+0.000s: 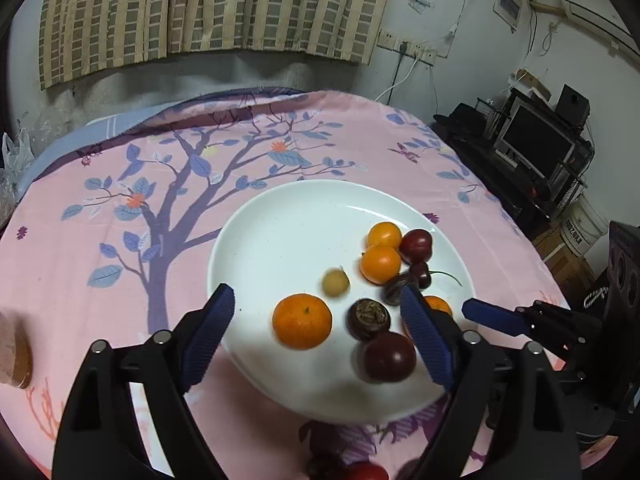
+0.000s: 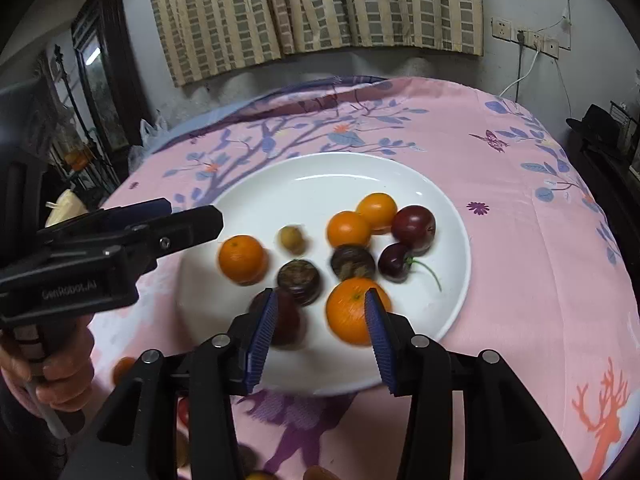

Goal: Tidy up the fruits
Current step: 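Carry both fruits over the white plate and open both tools, then grasp a large orange with the right tool while the left tool grasps a wrinkled dark fruit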

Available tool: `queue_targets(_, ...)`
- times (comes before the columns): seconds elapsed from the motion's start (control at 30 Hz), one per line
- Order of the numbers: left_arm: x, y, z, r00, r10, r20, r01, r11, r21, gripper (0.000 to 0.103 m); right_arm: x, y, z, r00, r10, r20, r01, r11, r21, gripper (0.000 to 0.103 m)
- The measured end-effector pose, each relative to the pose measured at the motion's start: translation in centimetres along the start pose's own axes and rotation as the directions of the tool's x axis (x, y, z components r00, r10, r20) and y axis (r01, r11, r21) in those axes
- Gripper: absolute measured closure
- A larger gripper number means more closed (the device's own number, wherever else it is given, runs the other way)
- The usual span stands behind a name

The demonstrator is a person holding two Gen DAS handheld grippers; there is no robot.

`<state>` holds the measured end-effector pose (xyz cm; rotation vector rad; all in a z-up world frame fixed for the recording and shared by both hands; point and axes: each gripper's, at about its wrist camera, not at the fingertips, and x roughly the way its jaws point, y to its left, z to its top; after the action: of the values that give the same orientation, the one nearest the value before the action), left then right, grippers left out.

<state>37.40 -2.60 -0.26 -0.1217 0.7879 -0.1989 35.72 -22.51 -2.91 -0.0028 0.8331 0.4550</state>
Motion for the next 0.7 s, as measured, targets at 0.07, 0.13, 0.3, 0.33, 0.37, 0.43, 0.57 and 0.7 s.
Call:
queue_targets(0.07,-1.5,0.3,-0.9,1.000,-0.005,0.008,0.005,1.000,-0.018,0.013,-1.0,0.4,-1.1,1.000,0.026,0.007,-0.026,1.000,-0.001,0.055)
queue_targets(0.13,-2.5,0.6,-2.4,1.000,-0.009,0.000,0.009,1.000,-0.023,0.012,-2.0,0.9,-3.0,0.999,0.043,0.008,-0.044,0.999,0.003,0.053)
queue_targets(0.3,-4.9,1.6,-7.1,1.000,0.010,-0.025,-0.011,0.999,-0.045,0.012,-3.3,2.1,-7.5,0.998,0.060,-0.032,-0.059,0.998,0.019,0.053)
queue_targets(0.33,-5.4,1.8,-8.2,0.999,0.002,-0.038,-0.004,0.999,-0.047,0.012,-3.7,2.6,-8.5,0.997,0.064,-0.036,-0.064,0.998,0.008,0.053)
queue_targets(0.37,-6.0,1.9,-9.3,0.999,-0.003,-0.047,0.001,0.999,-0.050,0.012,-4.2,3.2,-9.3,0.997,0.068,-0.040,-0.068,0.998,-0.001,0.053)
queue_targets(0.43,-6.8,1.9,-11.3,0.998,-0.020,-0.062,0.017,0.999,-0.045,0.012,-4.6,3.8,-10.5,0.996,0.068,-0.050,-0.069,0.998,-0.011,0.053)
queue_targets(0.57,-7.1,1.1,-14.9,0.993,-0.030,-0.114,0.032,0.999,0.013,0.012,-4.7,4.8,-12.3,0.995,0.056,-0.080,-0.058,0.998,-0.012,0.053)
queue_targets(0.7,-7.4,0.1,-17.0,0.986,-0.071,-0.150,0.078,0.996,0.043,0.012,-4.3,5.4,-12.9,0.993,0.048,-0.104,-0.050,0.999,-0.014,0.053)
